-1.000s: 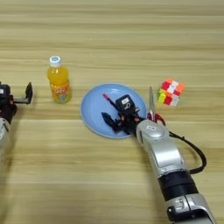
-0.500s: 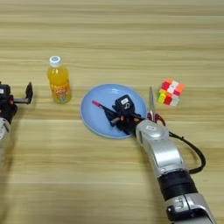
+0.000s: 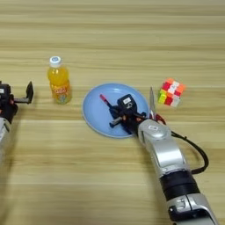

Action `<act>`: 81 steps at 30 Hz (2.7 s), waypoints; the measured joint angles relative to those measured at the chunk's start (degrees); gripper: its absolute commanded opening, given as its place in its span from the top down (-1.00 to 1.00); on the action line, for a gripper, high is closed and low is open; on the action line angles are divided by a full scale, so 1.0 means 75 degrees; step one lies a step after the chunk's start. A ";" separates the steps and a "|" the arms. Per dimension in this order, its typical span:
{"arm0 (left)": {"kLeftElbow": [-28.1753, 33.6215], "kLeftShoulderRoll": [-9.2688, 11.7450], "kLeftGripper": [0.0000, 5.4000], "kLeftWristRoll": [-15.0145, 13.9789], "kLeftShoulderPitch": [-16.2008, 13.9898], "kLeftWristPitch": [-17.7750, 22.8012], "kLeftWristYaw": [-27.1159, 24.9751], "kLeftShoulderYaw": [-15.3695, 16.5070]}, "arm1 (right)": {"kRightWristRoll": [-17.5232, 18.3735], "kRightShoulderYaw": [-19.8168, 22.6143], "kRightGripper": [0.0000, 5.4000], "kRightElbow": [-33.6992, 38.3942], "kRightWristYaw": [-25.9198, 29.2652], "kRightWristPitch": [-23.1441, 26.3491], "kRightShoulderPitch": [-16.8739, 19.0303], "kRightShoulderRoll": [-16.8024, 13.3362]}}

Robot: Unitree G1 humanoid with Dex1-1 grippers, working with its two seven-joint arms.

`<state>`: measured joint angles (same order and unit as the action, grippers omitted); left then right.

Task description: Move the objects on the table

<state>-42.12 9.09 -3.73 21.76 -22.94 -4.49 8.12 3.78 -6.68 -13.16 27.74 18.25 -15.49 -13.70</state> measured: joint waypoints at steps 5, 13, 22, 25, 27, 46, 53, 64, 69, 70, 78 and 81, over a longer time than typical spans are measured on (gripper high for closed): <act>0.0002 0.0000 -1.00 0.0000 0.0000 0.0000 0.0001 0.0001 | 0.0000 0.0000 0.82 0.0000 0.0000 -0.0002 0.0000 0.0000; 0.0008 -0.0001 -1.00 0.0000 0.0000 0.0000 0.0002 0.0001 | 0.0030 0.0090 0.82 0.0194 -0.0073 0.0037 0.0103 0.0039; 0.0041 -0.0003 -1.00 0.0001 -0.0001 0.0000 0.0007 -0.0001 | 0.0515 0.0835 0.84 0.1693 -0.0474 0.0057 0.0320 0.0065; 0.0042 -0.0003 -1.00 0.0001 -0.0001 -0.0001 0.0009 -0.0002 | 0.0606 0.1052 0.84 0.1788 -0.0529 0.0153 0.0320 -0.0007; 0.0044 -0.0005 -1.00 0.0001 -0.0001 -0.0001 0.0011 -0.0003 | 0.0622 0.1169 0.84 0.1788 -0.0610 0.0171 0.0320 -0.0028; 0.0076 -0.0009 -1.00 0.0001 -0.0002 0.0000 0.0019 -0.0015 | 0.0563 0.1694 0.84 0.0534 -0.0809 0.0126 0.0381 -0.0603; 0.0080 -0.0009 -1.00 0.0001 -0.0002 0.0000 0.0024 -0.0016 | 0.0477 0.1685 0.84 -0.0026 -0.0817 -0.0165 0.0334 -0.0634; 0.0080 -0.0009 -1.00 0.0001 -0.0002 0.0000 0.0023 -0.0014 | 0.0514 0.1817 0.84 -0.0048 -0.0842 -0.0240 0.0196 -0.0644; 0.0080 -0.0008 -1.00 0.0000 -0.0002 0.0000 0.0023 -0.0014 | 0.0516 0.1817 0.84 -0.0039 -0.0840 -0.0241 0.0192 -0.0644; 0.0080 -0.0008 -1.00 0.0000 -0.0002 0.0000 0.0023 -0.0014 | 0.0515 0.1818 0.84 -0.0039 -0.0843 -0.0241 0.0192 -0.0644; 0.0080 -0.0008 -1.00 0.0000 -0.0002 0.0000 0.0023 -0.0014 | 0.0593 0.2101 0.84 -0.0082 -0.0966 -0.0280 0.0155 -0.0785; 0.0080 -0.0008 -1.00 0.0001 -0.0002 0.0000 0.0022 -0.0014 | 0.0630 0.2204 0.84 0.0009 -0.0981 -0.0282 0.0153 -0.0866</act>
<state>-41.52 9.02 -3.73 21.74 -22.94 -4.33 8.01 8.50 9.85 -13.09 20.38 16.13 -14.34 -20.19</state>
